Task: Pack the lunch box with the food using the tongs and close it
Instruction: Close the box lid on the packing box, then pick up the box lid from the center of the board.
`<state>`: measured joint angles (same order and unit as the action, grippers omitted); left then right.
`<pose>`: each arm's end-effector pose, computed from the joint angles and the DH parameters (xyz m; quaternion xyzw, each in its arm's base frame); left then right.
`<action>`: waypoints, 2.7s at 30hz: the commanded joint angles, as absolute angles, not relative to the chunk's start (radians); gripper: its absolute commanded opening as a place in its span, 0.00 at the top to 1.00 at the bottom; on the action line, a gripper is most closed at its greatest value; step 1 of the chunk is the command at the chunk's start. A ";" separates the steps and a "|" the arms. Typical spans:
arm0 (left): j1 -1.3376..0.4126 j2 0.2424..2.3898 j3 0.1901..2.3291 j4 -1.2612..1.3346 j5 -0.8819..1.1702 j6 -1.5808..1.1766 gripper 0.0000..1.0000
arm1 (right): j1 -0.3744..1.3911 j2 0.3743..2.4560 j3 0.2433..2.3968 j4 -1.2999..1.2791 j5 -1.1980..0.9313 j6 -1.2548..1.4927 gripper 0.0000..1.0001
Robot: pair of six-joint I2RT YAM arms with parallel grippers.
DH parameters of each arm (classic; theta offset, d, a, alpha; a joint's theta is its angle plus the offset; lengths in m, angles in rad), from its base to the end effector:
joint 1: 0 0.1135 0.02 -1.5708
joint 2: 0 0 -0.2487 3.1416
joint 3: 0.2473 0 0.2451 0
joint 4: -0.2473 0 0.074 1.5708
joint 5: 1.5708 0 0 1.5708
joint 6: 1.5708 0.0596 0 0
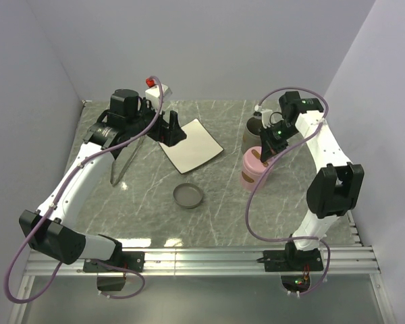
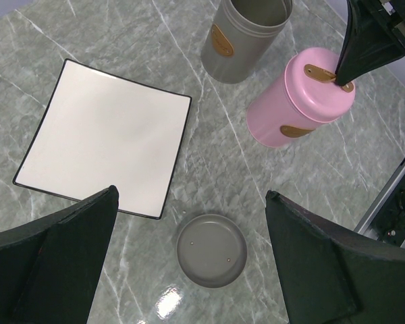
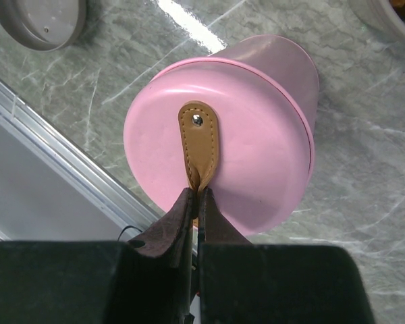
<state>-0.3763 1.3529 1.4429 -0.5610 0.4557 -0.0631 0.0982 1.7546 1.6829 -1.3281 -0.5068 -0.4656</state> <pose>0.2797 -0.1387 0.3796 0.2461 0.8020 -0.2989 0.4549 0.3238 0.0610 0.2766 -0.2889 0.9205 0.2305 0.1269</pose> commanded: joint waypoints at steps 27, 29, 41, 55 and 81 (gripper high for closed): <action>-0.374 1.235 1.301 -0.425 0.518 -0.026 0.01 | 0.097 1.680 1.818 -1.353 -0.522 -0.439 0.52; -0.374 1.230 1.292 -0.433 0.535 -0.012 0.01 | 0.097 1.675 1.828 -1.347 -0.515 -0.433 0.49; -0.379 1.209 1.192 -0.649 0.781 0.349 0.02 | -0.030 1.647 1.888 -1.327 -0.626 -0.382 0.38; -0.604 1.373 0.979 -0.769 0.589 1.066 0.14 | -0.143 1.579 1.836 -1.341 -0.796 -0.344 0.13; -0.815 1.675 1.098 -0.827 0.483 0.971 0.62 | -0.229 1.542 1.787 -1.382 -0.890 -0.380 0.13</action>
<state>-0.8097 1.6989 1.0996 -0.8425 0.4808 1.0023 -0.2195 1.5810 1.7924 -1.3479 -0.8597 -0.3626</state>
